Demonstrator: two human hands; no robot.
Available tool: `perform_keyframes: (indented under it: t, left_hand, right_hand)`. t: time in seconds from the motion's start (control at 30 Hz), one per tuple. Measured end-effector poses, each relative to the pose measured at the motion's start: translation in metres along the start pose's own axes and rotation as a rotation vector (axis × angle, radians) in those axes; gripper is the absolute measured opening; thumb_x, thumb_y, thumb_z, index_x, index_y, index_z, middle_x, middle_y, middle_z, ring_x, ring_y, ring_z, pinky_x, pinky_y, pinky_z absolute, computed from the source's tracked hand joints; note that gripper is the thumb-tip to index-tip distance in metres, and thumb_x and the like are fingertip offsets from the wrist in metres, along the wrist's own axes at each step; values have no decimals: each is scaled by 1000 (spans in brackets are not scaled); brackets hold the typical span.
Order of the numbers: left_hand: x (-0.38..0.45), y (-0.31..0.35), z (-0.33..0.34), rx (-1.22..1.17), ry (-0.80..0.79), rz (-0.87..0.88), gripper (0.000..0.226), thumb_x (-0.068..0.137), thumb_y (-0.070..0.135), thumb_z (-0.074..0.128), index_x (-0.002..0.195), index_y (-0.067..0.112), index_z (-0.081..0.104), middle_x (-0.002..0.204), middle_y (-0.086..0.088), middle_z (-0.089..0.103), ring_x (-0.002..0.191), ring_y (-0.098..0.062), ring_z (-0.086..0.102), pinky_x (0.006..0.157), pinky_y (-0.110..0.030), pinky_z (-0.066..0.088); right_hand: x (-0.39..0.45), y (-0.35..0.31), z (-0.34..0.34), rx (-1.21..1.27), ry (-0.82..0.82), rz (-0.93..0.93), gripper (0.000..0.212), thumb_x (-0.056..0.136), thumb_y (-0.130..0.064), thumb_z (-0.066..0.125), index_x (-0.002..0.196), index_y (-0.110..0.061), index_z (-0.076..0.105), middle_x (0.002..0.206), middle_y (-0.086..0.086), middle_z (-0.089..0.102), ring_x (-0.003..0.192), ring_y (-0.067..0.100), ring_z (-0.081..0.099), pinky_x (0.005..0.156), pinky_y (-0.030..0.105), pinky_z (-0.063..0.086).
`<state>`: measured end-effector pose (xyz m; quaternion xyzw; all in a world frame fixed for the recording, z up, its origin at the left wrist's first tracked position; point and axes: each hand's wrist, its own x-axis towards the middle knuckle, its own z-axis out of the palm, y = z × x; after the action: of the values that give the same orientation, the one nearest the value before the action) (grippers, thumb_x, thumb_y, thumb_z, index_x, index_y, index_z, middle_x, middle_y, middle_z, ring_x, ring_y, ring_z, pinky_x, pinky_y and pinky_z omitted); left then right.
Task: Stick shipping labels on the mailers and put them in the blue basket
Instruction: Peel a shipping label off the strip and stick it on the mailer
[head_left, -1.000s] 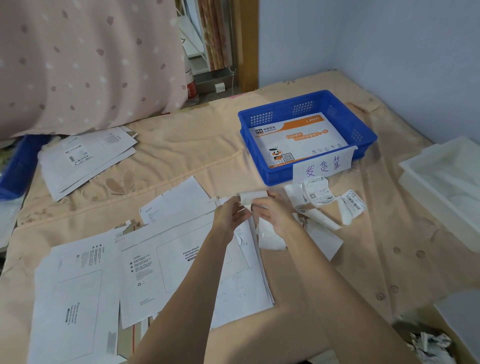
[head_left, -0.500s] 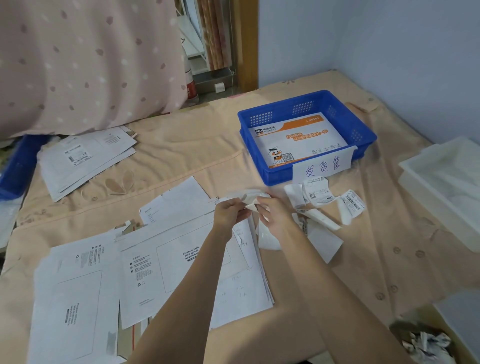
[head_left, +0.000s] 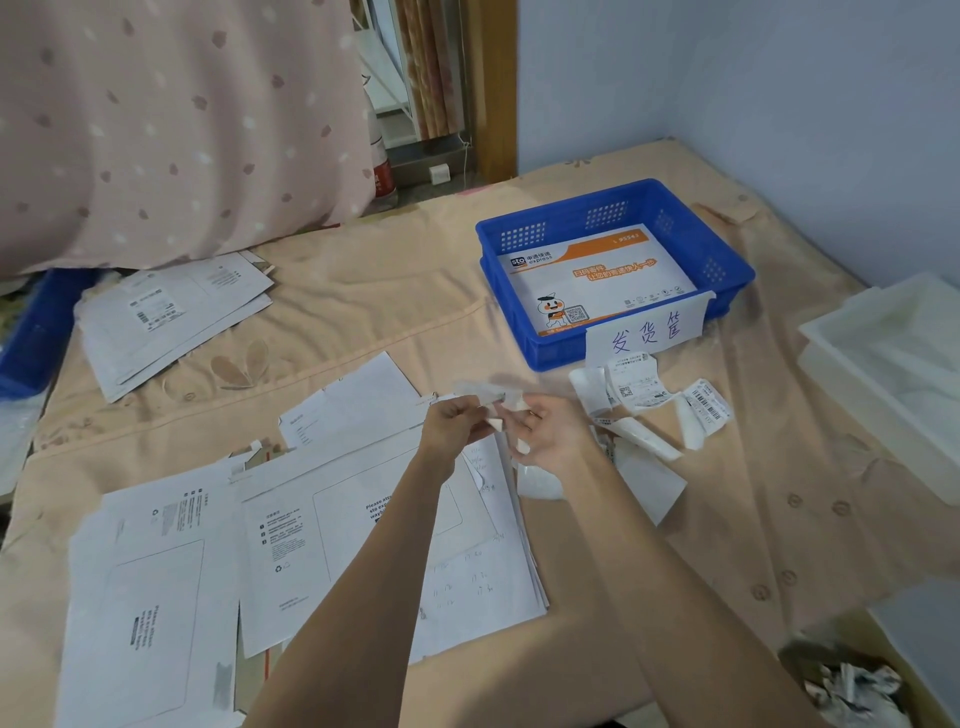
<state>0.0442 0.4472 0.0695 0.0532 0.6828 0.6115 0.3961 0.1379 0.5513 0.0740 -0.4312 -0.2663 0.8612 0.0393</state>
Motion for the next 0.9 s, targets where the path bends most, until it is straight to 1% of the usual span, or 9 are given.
perform_keyframes:
  t: [0.13, 0.2, 0.27, 0.37, 0.47, 0.6, 0.67, 0.77, 0.9]
  left_hand:
    - [-2, -5, -5, 41, -21, 0, 17, 92, -5, 53, 80, 2, 63, 83, -12, 63, 71, -14, 65, 71, -18, 57]
    - [-4, -5, -4, 44, -33, 4, 19, 91, -6, 53, 74, 2, 58, 82, -12, 62, 72, -15, 65, 75, -20, 57]
    - [-4, -1, -3, 31, -51, 7, 20, 87, -10, 55, 72, 3, 53, 79, -12, 59, 72, -16, 65, 74, -20, 57]
    - [-7, 4, -3, 27, -99, -10, 18, 78, -17, 56, 85, -1, 59, 85, -12, 65, 82, -22, 65, 76, -21, 56]
    - [-9, 7, -1, 9, -178, -24, 36, 71, -3, 57, 106, -6, 64, 101, -17, 66, 97, -25, 63, 92, -29, 52]
    - [-7, 11, 4, -159, -30, -97, 20, 88, 19, 55, 96, 3, 66, 95, -14, 65, 87, -28, 65, 89, -37, 54]
    - [-5, 12, 4, -110, 69, -110, 22, 91, 29, 60, 96, 8, 67, 93, -11, 67, 83, -27, 66, 81, -35, 57]
    - [-2, 12, 1, -75, 192, -104, 12, 92, 20, 61, 89, 9, 64, 90, -11, 65, 74, -24, 65, 74, -33, 56]
    - [1, 14, 0, -91, 282, -97, 14, 92, 13, 60, 79, 8, 62, 81, -10, 63, 68, -23, 62, 72, -33, 56]
  right_hand:
    - [-5, -11, 4, -97, -35, -28, 9, 85, -12, 51, 80, -19, 53, 100, 1, 68, 112, 18, 64, 94, 39, 39]
    - [-5, -12, 8, -103, 48, -64, 11, 81, -8, 48, 77, -18, 52, 97, 2, 62, 107, 24, 66, 88, 36, 42]
    - [-5, -12, 10, -63, 87, -102, 18, 79, -6, 42, 83, -17, 55, 102, 5, 59, 94, 26, 67, 77, 32, 43]
    - [-3, -9, 10, -13, 77, -86, 19, 82, -12, 39, 93, -11, 54, 105, 9, 65, 83, 22, 67, 74, 31, 41]
    - [-5, -7, 11, 3, 43, -44, 14, 82, -25, 45, 78, -13, 51, 92, 9, 71, 86, 21, 65, 87, 33, 40]
    - [-1, -3, 11, -134, 42, -143, 12, 84, -11, 48, 86, -12, 60, 87, 6, 68, 79, 16, 62, 74, 25, 44]
    - [3, -1, 9, -179, 35, -157, 12, 82, -3, 49, 85, -9, 59, 91, 8, 65, 77, 17, 62, 71, 22, 48]
    - [5, 1, 3, -255, 95, -126, 9, 79, -5, 55, 83, -11, 60, 91, 6, 65, 75, 16, 63, 71, 22, 49]
    - [2, 6, -5, -294, 124, -61, 12, 74, -11, 60, 85, -14, 61, 89, 3, 67, 73, 15, 62, 78, 26, 45]
